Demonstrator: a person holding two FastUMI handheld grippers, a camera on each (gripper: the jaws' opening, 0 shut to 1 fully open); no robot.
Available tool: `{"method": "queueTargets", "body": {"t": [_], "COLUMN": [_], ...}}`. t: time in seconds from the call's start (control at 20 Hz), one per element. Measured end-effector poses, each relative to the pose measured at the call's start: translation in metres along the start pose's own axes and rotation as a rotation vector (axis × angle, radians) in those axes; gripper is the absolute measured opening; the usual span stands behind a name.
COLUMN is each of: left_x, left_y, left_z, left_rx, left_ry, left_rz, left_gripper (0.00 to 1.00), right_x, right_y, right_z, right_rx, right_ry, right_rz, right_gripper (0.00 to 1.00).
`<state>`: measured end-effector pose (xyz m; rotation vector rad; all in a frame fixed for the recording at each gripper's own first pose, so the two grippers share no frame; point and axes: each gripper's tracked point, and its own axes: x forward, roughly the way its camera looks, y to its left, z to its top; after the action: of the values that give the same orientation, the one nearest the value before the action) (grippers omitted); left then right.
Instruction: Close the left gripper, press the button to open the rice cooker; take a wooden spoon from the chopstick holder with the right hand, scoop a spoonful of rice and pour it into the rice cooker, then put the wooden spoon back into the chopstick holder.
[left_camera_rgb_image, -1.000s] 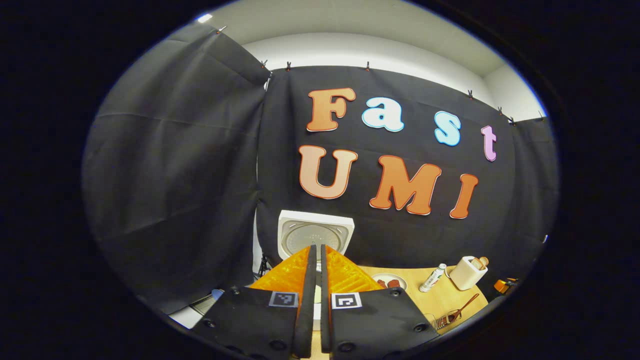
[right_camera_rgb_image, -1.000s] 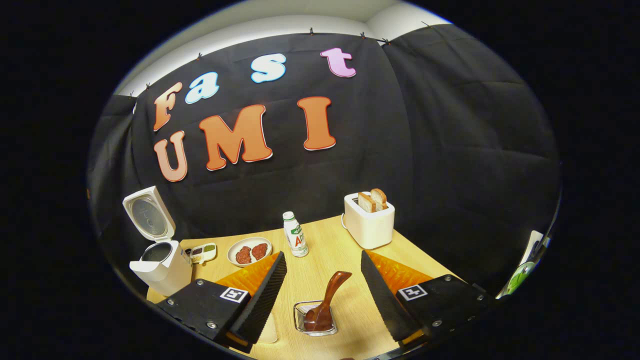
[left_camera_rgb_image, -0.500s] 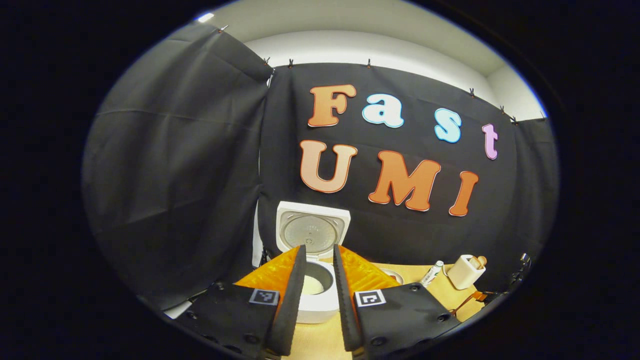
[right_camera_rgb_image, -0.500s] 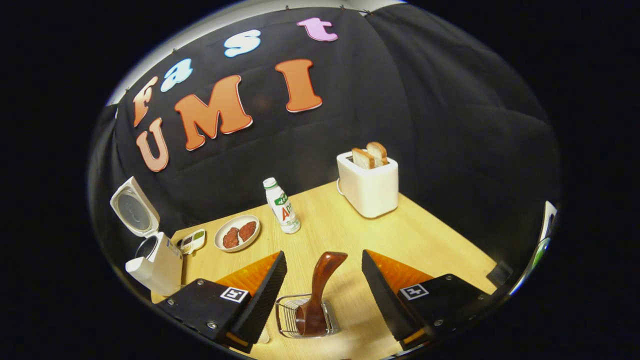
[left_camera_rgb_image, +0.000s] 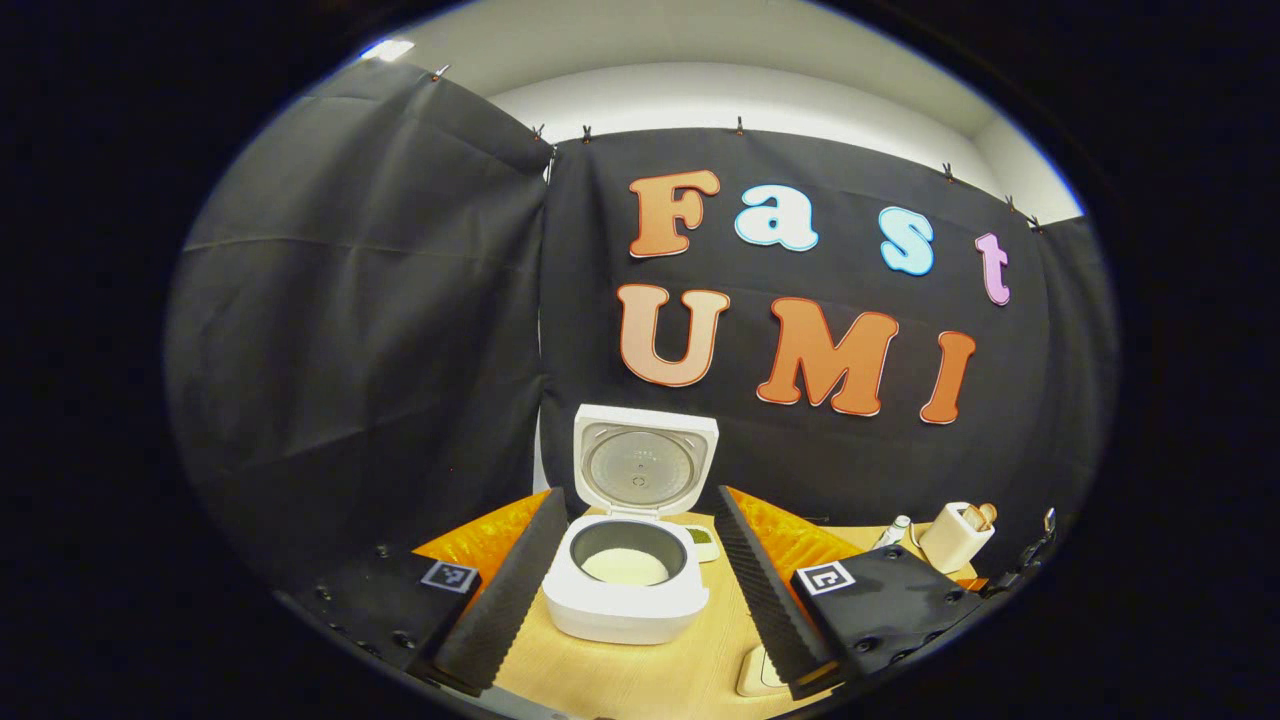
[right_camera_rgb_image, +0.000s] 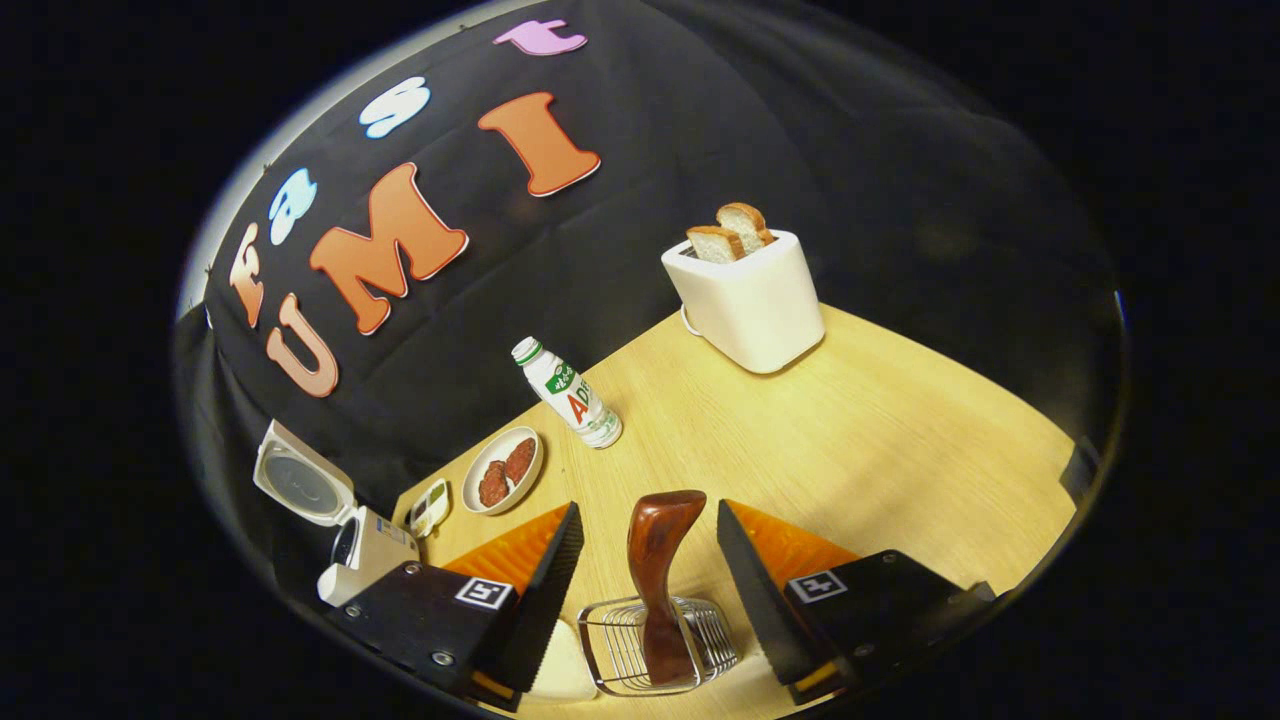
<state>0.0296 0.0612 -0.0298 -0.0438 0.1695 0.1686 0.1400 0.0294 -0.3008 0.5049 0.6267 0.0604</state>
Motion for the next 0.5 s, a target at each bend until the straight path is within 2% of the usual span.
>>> {"method": "queueTargets", "body": {"t": [0.1, 0.2, 0.35, 0.5], "left_x": [-0.0011, -0.0017, -0.0029, -0.0013], "left_y": [0.0024, 0.0061, 0.0095, 0.0107], "left_z": [-0.0053, -0.0079, -0.0096, -0.0064], "left_rx": [-0.009, -0.015, -0.017, -0.014], "left_ry": [0.011, 0.015, 0.017, 0.016], "left_rz": [0.009, 0.023, 0.038, 0.036], "left_gripper": [1.00, 1.00, 1.00, 1.00], "right_x": [-0.0013, 0.0017, -0.0005, 0.0002], "right_y": [0.0066, 0.0037, 0.0060, 0.0077], "right_z": [-0.0027, -0.0041, -0.0044, 0.0002], "right_rx": [0.053, 0.077, 0.105, 0.101], "right_ry": [0.022, 0.028, 0.046, 0.024], "right_rz": [0.046, 0.055, 0.087, 0.092], "right_gripper": [0.72, 0.50, 0.30, 0.23]}}
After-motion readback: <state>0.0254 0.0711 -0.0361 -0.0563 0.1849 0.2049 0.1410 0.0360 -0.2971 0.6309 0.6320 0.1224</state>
